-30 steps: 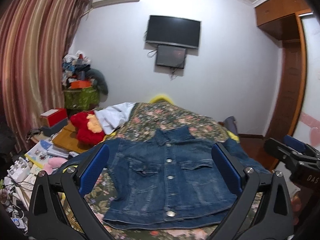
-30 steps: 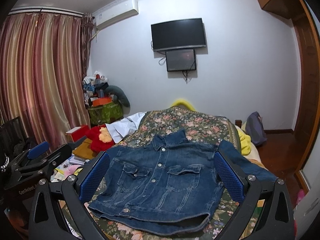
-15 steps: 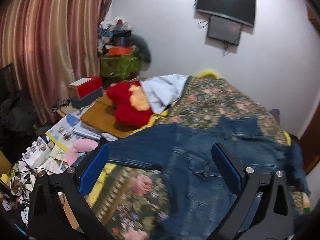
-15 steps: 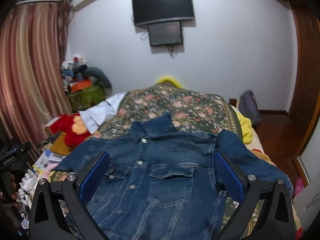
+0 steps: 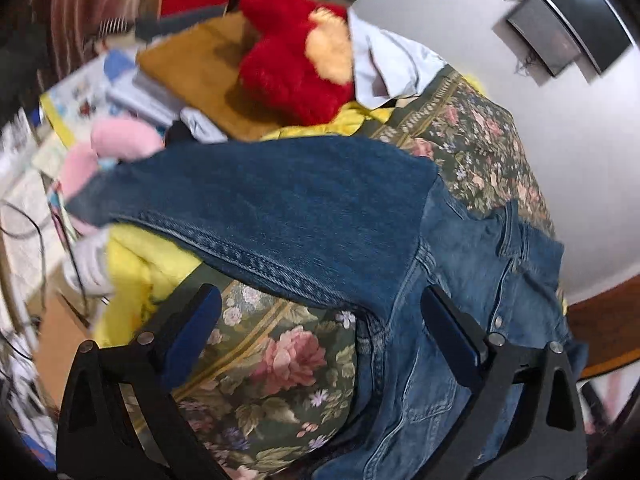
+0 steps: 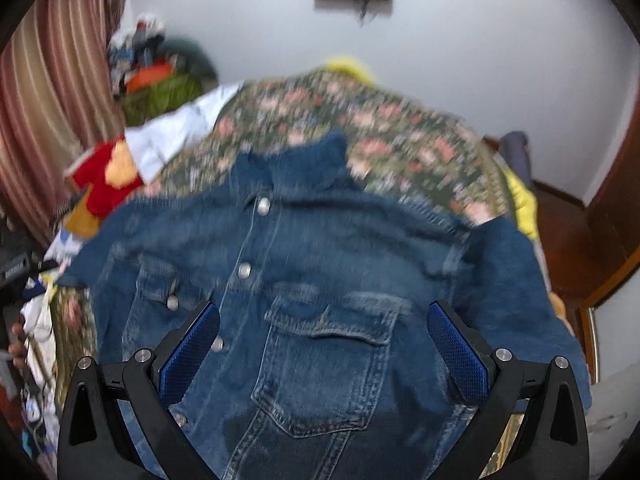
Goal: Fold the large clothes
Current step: 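Grasp the jacket sleeve with the left gripper and lift it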
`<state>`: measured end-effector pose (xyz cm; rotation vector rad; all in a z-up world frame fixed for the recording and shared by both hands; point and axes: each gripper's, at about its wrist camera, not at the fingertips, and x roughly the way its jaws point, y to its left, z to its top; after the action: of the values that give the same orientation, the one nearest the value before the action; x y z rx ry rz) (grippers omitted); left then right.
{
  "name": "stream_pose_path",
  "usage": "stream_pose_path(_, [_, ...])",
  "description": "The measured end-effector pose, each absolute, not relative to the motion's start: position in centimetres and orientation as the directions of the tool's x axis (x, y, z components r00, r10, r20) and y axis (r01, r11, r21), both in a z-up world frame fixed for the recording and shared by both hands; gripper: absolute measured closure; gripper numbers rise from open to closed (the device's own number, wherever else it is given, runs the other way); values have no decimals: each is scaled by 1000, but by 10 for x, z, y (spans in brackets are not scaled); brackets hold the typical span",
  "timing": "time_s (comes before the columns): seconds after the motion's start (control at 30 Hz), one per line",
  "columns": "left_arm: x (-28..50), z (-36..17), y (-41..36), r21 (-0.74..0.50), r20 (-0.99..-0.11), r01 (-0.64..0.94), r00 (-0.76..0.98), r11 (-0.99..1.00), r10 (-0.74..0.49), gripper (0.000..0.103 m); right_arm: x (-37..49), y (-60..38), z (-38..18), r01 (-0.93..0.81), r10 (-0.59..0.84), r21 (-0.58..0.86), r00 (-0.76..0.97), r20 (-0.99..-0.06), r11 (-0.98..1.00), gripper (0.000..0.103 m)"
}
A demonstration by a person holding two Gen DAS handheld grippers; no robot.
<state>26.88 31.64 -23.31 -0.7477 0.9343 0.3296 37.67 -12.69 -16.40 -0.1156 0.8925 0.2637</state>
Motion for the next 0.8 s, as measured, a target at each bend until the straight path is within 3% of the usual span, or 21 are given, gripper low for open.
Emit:
stream_pose_path(0.2, [278, -255, 326, -484, -827, -582, 548, 653, -124, 9, 400, -113, -195, -363, 211, 44, 435, -876, 931, 0])
stream_pose_path(0.33, [286, -257, 334, -452, -835, -592, 543, 667, -84, 28, 409, -113, -213, -392, 249, 107, 333, -909, 914, 0])
stream_pose_path(0.43, [297, -259, 339, -361, -866, -621, 500, 696, -3, 53, 413, -114, -221, -408, 238, 98, 308, -921, 908, 0])
stream_pose_path(0.57, [308, -249, 330, -199, -871, -629, 465, 751, 159, 78, 414, -119, -232, -412, 248, 124, 264, -932, 903, 0])
stream_pose_path(0.67, [316, -236, 314, -45, -844, -610, 447, 791, 296, 84, 413, -127, -237, -395, 262, 155, 233, -936, 905, 0])
stream_pose_path(0.8, [318, -202, 287, 63, -763, -564, 504, 823, 405, 87, 410, -139, -237, -377, 261, 161, 230, -938, 912, 0])
